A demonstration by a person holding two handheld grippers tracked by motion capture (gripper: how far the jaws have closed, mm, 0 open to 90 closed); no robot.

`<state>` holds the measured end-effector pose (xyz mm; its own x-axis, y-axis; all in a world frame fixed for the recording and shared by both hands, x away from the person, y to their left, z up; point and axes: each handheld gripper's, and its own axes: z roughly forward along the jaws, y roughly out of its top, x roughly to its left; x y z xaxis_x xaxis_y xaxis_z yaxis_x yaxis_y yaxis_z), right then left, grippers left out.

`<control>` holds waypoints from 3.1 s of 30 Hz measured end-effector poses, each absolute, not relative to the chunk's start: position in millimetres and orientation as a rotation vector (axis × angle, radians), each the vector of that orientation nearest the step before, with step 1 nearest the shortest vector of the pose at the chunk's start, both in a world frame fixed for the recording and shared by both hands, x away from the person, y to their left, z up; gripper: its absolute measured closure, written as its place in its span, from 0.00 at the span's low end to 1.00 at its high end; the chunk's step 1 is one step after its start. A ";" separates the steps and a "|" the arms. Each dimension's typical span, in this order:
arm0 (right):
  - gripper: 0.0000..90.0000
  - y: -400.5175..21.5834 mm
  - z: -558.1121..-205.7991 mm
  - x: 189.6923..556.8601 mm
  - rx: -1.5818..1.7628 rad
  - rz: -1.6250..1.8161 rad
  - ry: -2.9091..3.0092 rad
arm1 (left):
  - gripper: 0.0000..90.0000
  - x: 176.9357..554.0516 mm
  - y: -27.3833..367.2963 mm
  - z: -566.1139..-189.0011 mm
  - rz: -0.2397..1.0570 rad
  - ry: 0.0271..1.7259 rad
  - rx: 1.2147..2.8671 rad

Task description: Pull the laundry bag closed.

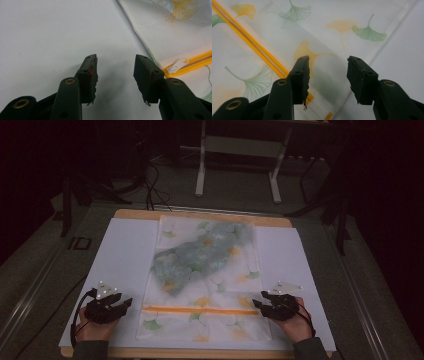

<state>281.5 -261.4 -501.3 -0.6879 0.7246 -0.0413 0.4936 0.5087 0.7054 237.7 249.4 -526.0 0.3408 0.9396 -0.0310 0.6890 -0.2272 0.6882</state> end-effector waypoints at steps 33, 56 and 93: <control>0.58 -192.3 -499.4 296.3 0.853 1.011 2.528 | 0.60 237.1 249.3 -525.3 0.529 1.420 2.003; 0.60 -153.1 -502.6 304.4 0.735 1.052 2.592 | 0.60 237.1 249.1 -524.5 0.531 1.412 2.006; 0.68 -93.7 -506.5 309.2 0.497 1.109 2.738 | 0.61 235.6 246.8 -520.5 0.511 1.378 2.017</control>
<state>309.2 -93.7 -506.5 -0.9346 0.3556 -0.0106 0.2480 0.6725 0.6973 235.6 246.8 -520.5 0.3764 0.9258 -0.0348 0.6794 -0.2503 0.6898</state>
